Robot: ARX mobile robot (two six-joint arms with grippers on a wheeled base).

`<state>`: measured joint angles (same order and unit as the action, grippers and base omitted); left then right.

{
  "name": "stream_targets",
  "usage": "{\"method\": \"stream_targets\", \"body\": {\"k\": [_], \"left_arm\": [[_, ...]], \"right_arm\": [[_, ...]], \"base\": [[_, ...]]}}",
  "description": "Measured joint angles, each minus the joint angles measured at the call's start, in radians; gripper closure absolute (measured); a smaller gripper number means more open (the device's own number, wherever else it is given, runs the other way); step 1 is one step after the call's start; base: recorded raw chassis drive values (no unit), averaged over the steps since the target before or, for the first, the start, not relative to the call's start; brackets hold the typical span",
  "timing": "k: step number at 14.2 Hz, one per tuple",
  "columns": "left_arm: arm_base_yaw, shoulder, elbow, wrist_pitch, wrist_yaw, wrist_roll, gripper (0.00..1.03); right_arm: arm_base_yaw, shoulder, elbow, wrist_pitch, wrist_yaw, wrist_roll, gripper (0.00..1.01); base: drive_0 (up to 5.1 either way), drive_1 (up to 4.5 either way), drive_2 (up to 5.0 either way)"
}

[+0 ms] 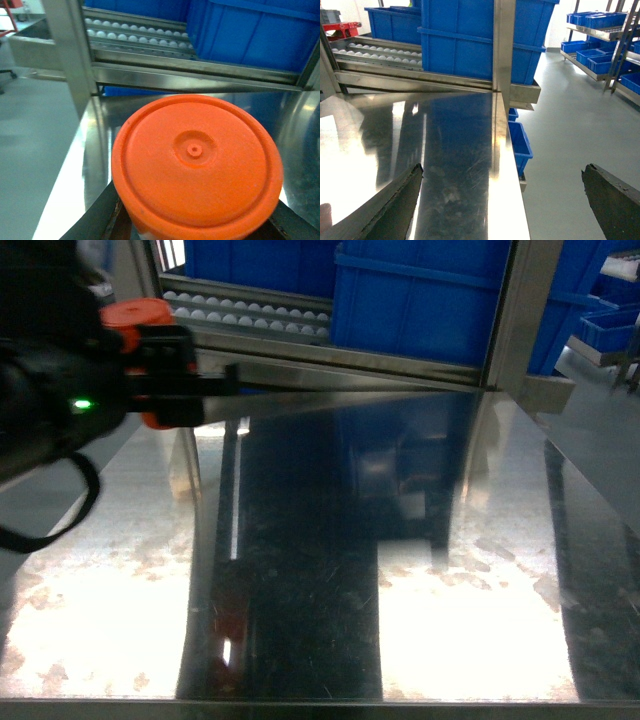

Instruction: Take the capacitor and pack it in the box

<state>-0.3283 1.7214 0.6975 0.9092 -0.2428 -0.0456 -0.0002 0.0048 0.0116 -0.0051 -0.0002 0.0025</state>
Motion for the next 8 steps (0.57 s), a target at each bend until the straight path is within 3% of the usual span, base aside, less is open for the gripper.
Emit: {"method": "stream_targets", "body": {"k": [2, 4, 6, 8], "left_arm": [[-0.001, -0.257, -0.175, -0.07, -0.04, -0.001, 0.58], [-0.054, -0.524, -0.304, -0.18, -0.116, -0.012, 0.58], [-0.062, -0.721, -0.365, -0.291, -0.166, -0.053, 0.58], [-0.06, -0.749, -0.363, -0.28, -0.172, -0.064, 0.58]], "right_arm": [[0.0, 0.0, 0.0, 0.0, 0.0, 0.0, 0.03], [0.0, 0.0, 0.0, 0.0, 0.0, 0.0, 0.03], [0.0, 0.0, 0.0, 0.0, 0.0, 0.0, 0.03], [0.0, 0.0, 0.0, 0.0, 0.0, 0.0, 0.03]], "base": [[0.0, 0.0, 0.0], [0.0, 0.0, 0.0], [0.0, 0.0, 0.0], [0.0, 0.0, 0.0]]}}
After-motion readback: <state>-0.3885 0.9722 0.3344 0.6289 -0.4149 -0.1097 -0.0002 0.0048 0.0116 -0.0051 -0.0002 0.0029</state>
